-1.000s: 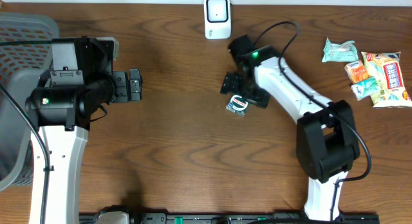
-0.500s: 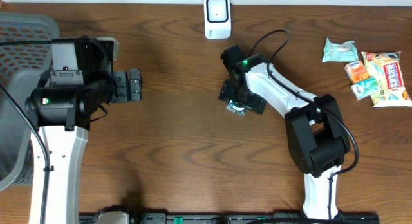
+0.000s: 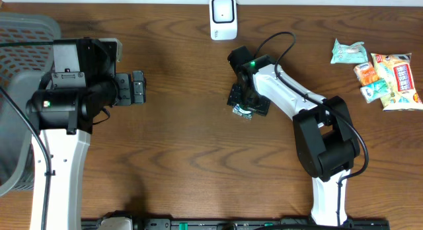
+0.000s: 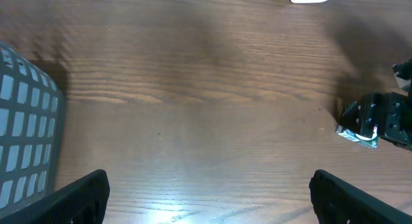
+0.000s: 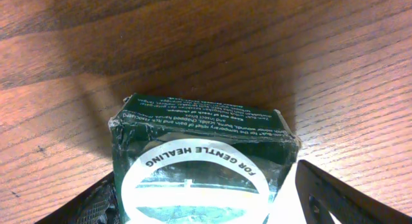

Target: Scan the item barcode

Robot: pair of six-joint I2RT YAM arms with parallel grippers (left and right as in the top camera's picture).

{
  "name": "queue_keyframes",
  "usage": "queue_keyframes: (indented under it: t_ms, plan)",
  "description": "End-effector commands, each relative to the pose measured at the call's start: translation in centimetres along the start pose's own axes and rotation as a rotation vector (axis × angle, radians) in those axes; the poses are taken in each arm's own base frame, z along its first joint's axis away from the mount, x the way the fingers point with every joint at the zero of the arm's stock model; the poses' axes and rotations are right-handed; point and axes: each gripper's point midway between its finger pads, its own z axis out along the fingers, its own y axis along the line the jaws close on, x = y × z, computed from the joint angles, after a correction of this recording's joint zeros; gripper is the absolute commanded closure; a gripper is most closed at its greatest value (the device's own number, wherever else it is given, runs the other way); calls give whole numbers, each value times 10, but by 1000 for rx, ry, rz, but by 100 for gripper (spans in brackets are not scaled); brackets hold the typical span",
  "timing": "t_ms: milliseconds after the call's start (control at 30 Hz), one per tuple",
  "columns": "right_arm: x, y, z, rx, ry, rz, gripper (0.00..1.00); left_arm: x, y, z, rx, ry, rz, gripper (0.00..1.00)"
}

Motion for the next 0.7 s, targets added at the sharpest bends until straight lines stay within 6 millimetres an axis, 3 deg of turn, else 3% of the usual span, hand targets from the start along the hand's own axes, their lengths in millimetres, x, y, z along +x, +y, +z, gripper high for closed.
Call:
queue_keyframes:
  t_ms: [0,300,667]
  plan:
    - [0,-4,5,8,10,-4,22,-2,3,-1,-9,-3,6,2]
    - [3,-5,19,21,34,-5,30,-2,3,-1,-9,-3,6,2]
    - [2,-4,18,13,31,-26,40,-2,3,-1,-9,-3,6,2]
